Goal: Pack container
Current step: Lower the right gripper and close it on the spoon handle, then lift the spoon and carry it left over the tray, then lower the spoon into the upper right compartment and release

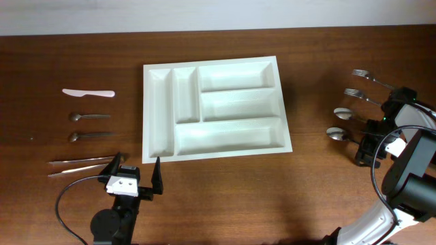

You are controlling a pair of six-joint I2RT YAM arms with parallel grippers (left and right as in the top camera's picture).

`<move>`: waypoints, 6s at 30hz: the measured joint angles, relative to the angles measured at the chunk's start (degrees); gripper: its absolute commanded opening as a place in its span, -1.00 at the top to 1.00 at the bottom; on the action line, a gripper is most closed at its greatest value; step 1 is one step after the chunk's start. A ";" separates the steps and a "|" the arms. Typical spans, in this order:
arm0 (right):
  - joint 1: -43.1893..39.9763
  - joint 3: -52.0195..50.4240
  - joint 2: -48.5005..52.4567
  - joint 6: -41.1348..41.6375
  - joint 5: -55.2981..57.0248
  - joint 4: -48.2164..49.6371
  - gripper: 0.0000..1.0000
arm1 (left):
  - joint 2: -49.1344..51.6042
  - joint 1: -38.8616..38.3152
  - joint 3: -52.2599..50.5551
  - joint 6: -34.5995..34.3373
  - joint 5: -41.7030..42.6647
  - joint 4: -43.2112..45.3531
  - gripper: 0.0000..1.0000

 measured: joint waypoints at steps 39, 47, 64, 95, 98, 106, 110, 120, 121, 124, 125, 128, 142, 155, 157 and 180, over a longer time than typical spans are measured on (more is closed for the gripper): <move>6.25 0.00 0.28 2.82 1.44 3.08 0.17 | 0.00 0.00 0.00 0.00 0.00 -0.02 -0.98; 6.25 0.00 0.28 2.84 1.46 3.17 0.25 | 0.00 0.00 0.00 0.00 0.00 0.00 -0.98; 6.25 0.00 0.28 2.84 1.46 3.13 0.53 | 0.00 0.00 0.00 0.00 0.00 -0.02 -0.98; 6.25 12.46 1.38 -21.20 1.46 3.50 0.92 | 0.00 0.00 0.00 0.00 0.00 -0.02 -0.98; 6.38 19.91 1.46 -30.88 0.57 2.12 0.92 | 0.00 0.00 0.00 0.00 0.00 0.00 -0.98; 11.98 34.73 1.46 -51.19 -3.48 -3.15 0.93 | 0.00 0.00 0.00 0.00 0.00 -0.02 -0.98; 18.36 36.37 1.46 -58.21 -5.18 -2.97 0.92 | 0.00 0.00 0.00 0.00 0.00 -0.02 -0.98; 34.38 36.44 1.46 -68.83 -7.04 -2.84 0.92 | 0.00 0.00 0.00 0.00 0.00 -0.02 -0.98; 35.32 36.44 1.46 -68.15 -7.06 -2.84 0.93 | 0.00 0.00 0.00 0.00 0.00 -0.02 -0.98; 38.69 36.44 1.46 -63.14 -7.15 -2.75 0.92 | 0.00 0.00 0.00 0.00 0.00 -0.02 -0.98; 39.43 36.44 1.46 -61.57 -7.06 -2.78 0.92 | 0.00 0.00 0.00 0.00 0.00 -0.02 -0.98; 41.75 36.44 1.46 -53.51 -6.43 -2.99 0.92 | 0.00 0.00 0.00 0.00 0.00 -0.02 -0.98; 45.79 36.44 5.11 -19.47 -5.86 -2.80 0.93 | 0.00 0.00 0.00 0.00 -0.02 -0.02 -0.98; 45.79 36.41 8.63 -4.55 -6.69 1.64 0.90 | 0.00 0.00 0.00 0.00 0.00 -0.02 -0.98; 45.79 36.41 8.63 -1.70 -7.34 1.92 0.90 | 0.00 0.00 0.00 0.00 0.00 -0.02 -0.98; 47.12 36.41 13.68 11.65 -12.63 5.99 0.81 | 0.00 0.00 0.00 0.00 0.00 -0.02 -0.98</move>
